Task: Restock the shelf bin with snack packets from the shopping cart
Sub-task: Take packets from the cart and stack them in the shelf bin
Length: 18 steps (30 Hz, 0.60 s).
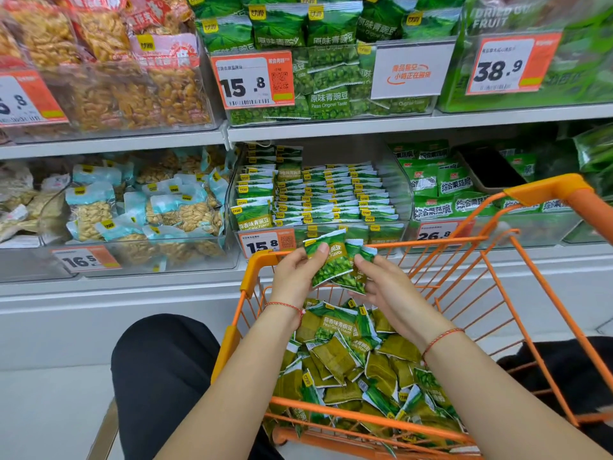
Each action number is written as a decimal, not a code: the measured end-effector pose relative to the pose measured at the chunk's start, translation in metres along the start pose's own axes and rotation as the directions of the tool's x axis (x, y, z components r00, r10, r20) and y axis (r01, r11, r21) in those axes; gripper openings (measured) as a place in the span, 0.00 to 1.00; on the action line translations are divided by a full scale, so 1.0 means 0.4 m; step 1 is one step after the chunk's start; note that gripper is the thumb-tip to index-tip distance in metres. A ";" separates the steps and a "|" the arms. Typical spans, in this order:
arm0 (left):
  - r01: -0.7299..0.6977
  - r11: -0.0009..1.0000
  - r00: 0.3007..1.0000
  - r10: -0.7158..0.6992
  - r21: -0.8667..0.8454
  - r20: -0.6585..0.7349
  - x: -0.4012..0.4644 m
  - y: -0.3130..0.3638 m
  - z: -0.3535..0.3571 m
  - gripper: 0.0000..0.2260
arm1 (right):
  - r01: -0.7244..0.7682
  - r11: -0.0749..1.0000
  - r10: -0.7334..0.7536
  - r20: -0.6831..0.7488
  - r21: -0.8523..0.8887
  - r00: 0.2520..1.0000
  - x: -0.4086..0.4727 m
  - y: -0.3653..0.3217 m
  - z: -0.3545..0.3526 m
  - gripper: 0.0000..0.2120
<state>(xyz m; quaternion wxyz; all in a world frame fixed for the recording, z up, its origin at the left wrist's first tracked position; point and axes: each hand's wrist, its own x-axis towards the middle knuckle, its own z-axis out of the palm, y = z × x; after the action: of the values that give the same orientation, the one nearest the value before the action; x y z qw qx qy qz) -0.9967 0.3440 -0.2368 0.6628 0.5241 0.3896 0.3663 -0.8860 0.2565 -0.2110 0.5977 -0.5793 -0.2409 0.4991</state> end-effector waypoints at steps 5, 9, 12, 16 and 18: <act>-0.055 0.996 0.998 0.052 0.068 0.045 -0.008 0.005 0.014 0.31 | 0.040 0.999 -0.040 -0.070 -0.008 0.997 0.004 0.001 -0.004 0.04; 0.018 0.997 0.993 -0.026 0.069 0.114 -0.008 0.000 0.015 0.45 | 0.037 0.999 -0.038 -0.043 -0.013 0.998 0.008 0.005 -0.008 0.02; 0.030 0.993 0.986 -0.048 0.111 0.163 -0.016 0.011 0.022 0.37 | 0.014 1.000 -0.012 -0.071 0.018 0.997 0.010 0.006 -0.004 0.13; -0.064 0.954 0.995 0.038 0.293 0.093 -0.027 0.012 0.032 0.28 | 0.066 0.993 -0.067 0.000 -0.101 0.998 -0.003 0.003 0.001 0.36; -0.076 0.939 0.994 0.045 0.336 0.099 -0.022 0.003 0.033 0.28 | 0.096 0.975 -0.098 0.003 -0.200 0.995 -0.018 0.008 0.000 0.31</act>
<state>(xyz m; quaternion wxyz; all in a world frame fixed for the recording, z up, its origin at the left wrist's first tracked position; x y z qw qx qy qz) -0.9887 0.3308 -0.2326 0.5679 0.6580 0.4005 0.2902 -0.8896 0.2498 -0.2119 0.5608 -0.6257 -0.3160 0.4406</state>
